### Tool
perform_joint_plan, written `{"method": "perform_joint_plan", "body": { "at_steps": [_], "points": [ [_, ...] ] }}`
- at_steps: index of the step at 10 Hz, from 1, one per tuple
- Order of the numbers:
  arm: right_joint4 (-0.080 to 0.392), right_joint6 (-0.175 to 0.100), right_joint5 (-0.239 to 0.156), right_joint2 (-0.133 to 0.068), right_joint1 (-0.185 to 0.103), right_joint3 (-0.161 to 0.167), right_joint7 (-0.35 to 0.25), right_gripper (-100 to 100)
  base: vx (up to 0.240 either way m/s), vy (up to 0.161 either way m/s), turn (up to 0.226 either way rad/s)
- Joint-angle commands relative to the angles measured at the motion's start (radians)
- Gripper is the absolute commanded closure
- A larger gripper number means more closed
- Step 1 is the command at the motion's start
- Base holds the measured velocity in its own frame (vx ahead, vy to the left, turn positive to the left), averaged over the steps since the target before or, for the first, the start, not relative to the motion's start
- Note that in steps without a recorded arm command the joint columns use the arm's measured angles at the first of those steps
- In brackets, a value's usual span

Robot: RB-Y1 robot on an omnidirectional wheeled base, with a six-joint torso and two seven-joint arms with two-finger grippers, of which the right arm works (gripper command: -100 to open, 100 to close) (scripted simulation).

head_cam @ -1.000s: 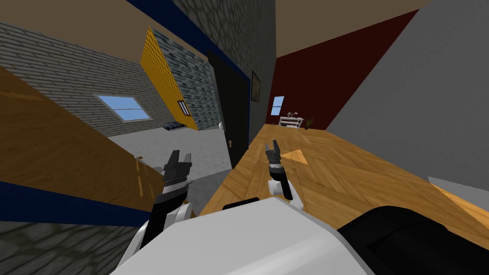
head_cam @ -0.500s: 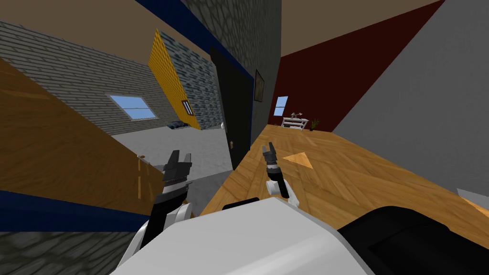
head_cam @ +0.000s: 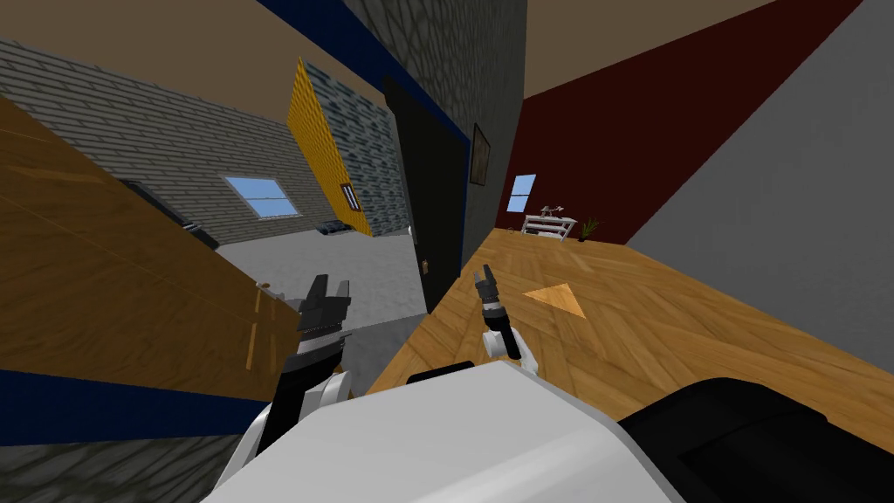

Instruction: Push the door open

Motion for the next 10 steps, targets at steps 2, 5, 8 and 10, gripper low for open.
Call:
{"method": "perform_joint_plan", "body": {
  "at_steps": [2, 5, 8, 10],
  "points": [
    [0.073, -0.009, 0.006, -0.004, -0.028, 0.019, 0.006, -100, 0.097, -0.036, 0.091],
    [0.154, -0.020, 0.010, -0.010, -0.058, 0.039, 0.009, -100, 0.089, -0.059, 0.115],
    [0.241, -0.032, 0.015, -0.015, -0.089, 0.059, 0.013, -100, 0.086, -0.055, 0.101],
    [0.304, -0.040, 0.019, -0.017, -0.110, 0.074, 0.016, -100, 0.097, -0.059, 0.108]
  ]
}}
